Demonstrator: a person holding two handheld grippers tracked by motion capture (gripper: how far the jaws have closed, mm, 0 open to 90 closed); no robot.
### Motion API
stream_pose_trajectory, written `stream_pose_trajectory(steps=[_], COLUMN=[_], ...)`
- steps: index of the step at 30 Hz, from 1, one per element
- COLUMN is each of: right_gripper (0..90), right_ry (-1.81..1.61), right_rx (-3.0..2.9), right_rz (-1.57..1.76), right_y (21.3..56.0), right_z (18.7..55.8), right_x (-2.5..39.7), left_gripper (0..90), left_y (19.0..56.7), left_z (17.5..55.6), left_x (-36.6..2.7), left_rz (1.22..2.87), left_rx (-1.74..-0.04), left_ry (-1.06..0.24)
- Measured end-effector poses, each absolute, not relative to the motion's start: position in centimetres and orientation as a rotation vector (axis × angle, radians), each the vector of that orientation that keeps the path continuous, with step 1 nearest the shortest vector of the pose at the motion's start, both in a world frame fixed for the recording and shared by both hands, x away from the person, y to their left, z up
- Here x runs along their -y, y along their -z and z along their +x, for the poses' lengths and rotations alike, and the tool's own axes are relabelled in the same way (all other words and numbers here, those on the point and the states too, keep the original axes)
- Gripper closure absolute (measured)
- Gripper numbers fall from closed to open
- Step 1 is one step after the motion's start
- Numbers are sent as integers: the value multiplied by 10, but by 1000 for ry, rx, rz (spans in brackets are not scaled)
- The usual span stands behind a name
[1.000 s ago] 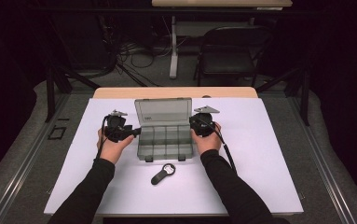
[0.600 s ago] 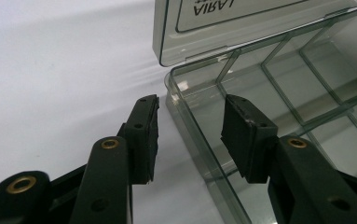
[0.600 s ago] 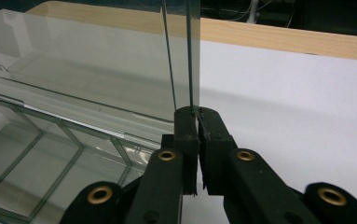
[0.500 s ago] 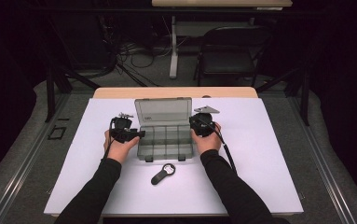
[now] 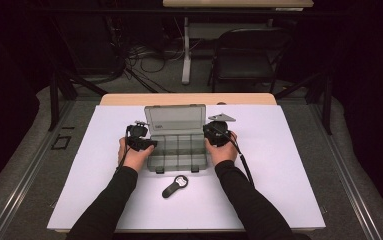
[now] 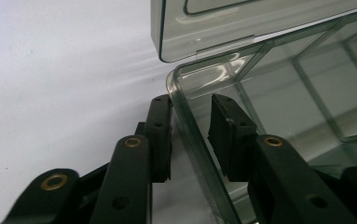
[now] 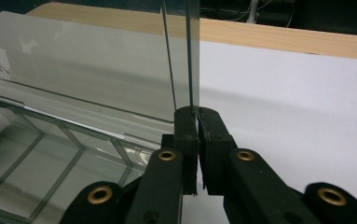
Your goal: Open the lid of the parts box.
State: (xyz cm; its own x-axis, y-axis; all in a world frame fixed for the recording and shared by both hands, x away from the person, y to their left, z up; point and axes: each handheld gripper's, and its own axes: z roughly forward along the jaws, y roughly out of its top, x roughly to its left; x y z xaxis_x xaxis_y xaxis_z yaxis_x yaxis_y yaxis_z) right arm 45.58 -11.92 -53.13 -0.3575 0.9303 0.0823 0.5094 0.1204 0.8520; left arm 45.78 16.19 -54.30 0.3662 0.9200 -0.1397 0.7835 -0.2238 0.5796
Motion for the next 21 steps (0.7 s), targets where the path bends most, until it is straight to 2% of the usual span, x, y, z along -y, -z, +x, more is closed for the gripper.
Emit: stream_pose_trajectory(steps=[4, 21], right_gripper=[874, 875], right_ry=[-1159, -1165], right_rx=[-1924, -1909], right_rz=[1389, 1417], right_y=[531, 532], right_z=[456, 458], right_x=[119, 118], left_gripper=[732, 753], left_y=[546, 547], left_z=[459, 459], left_x=[-162, -159], left_rz=[2073, 2071], left_rx=[-1472, -1484], left_ry=[-314, -342])
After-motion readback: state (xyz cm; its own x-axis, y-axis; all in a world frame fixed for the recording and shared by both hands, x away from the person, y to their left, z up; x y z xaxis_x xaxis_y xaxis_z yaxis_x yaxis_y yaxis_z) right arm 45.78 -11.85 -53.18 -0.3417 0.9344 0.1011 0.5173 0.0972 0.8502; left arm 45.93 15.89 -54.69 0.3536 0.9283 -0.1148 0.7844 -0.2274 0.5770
